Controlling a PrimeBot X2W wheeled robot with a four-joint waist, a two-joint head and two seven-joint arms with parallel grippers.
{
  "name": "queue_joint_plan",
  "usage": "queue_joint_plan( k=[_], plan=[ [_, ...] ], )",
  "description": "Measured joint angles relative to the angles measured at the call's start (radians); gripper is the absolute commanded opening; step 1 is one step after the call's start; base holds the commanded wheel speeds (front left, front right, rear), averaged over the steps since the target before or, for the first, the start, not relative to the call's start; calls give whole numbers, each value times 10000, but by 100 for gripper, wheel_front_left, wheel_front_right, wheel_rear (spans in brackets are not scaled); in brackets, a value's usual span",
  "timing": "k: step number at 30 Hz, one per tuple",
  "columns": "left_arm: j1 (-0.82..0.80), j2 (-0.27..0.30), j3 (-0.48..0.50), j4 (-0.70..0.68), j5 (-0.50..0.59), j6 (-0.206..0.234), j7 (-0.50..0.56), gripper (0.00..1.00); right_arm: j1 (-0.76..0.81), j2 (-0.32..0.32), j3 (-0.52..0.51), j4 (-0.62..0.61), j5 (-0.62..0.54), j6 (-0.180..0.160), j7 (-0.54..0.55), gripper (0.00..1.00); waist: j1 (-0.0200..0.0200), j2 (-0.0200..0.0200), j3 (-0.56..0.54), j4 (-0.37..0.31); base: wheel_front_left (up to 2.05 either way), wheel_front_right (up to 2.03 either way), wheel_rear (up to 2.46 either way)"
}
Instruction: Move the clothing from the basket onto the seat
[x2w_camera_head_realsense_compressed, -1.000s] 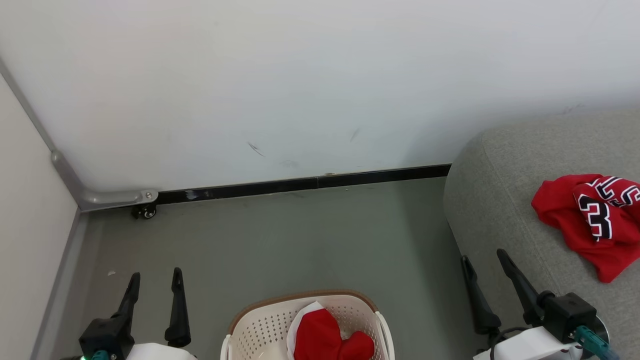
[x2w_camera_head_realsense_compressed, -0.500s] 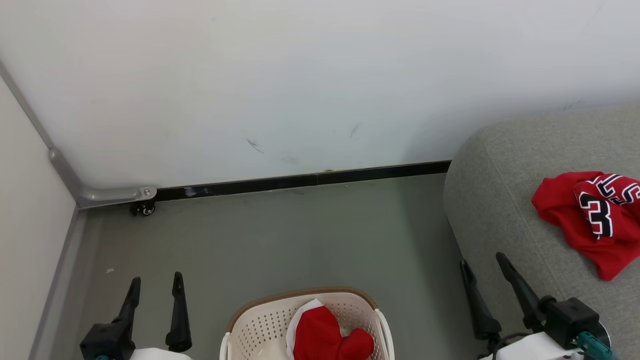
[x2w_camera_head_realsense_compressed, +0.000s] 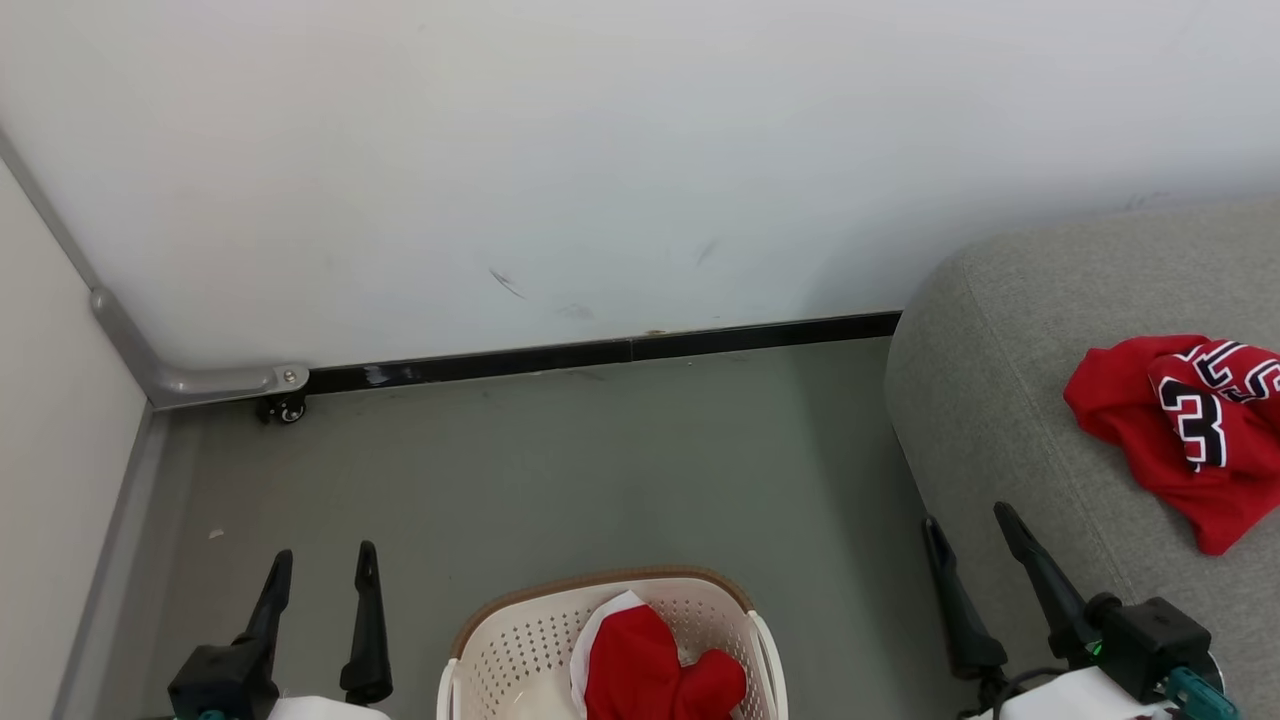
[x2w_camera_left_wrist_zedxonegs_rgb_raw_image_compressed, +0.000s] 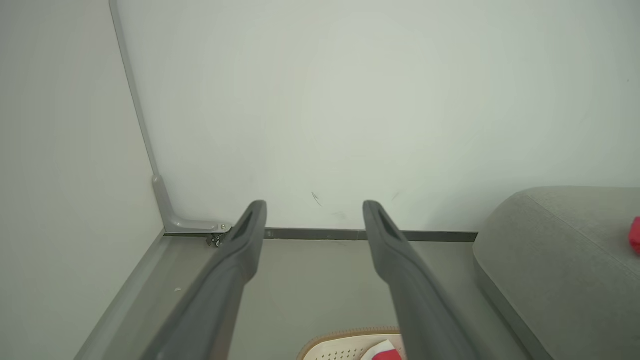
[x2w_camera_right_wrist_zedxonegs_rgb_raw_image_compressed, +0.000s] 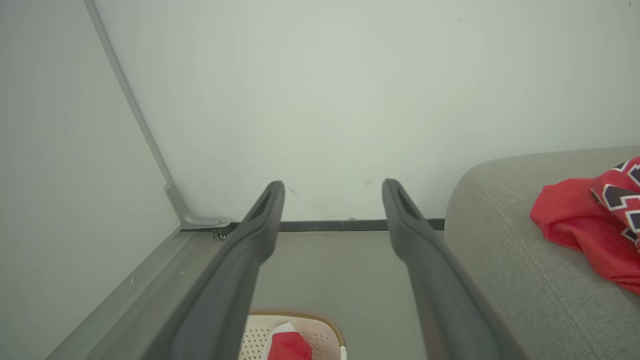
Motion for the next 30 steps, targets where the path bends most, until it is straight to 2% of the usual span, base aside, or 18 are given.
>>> queue_joint_plan(
  k=[15, 30],
  plan=[
    [-63, -35, -667, 259, 339, -460, 0, 100, 2, 25, -437, -571, -205, 0, 84, 100, 0, 0, 347, -87, 0, 0, 0],
    [-992, -130, -1158, 836, 550, -874, 4, 100, -63, 35, -612, -1208, -424, 0, 104, 100, 0, 0, 1112, -260, 0, 0, 0]
  ],
)
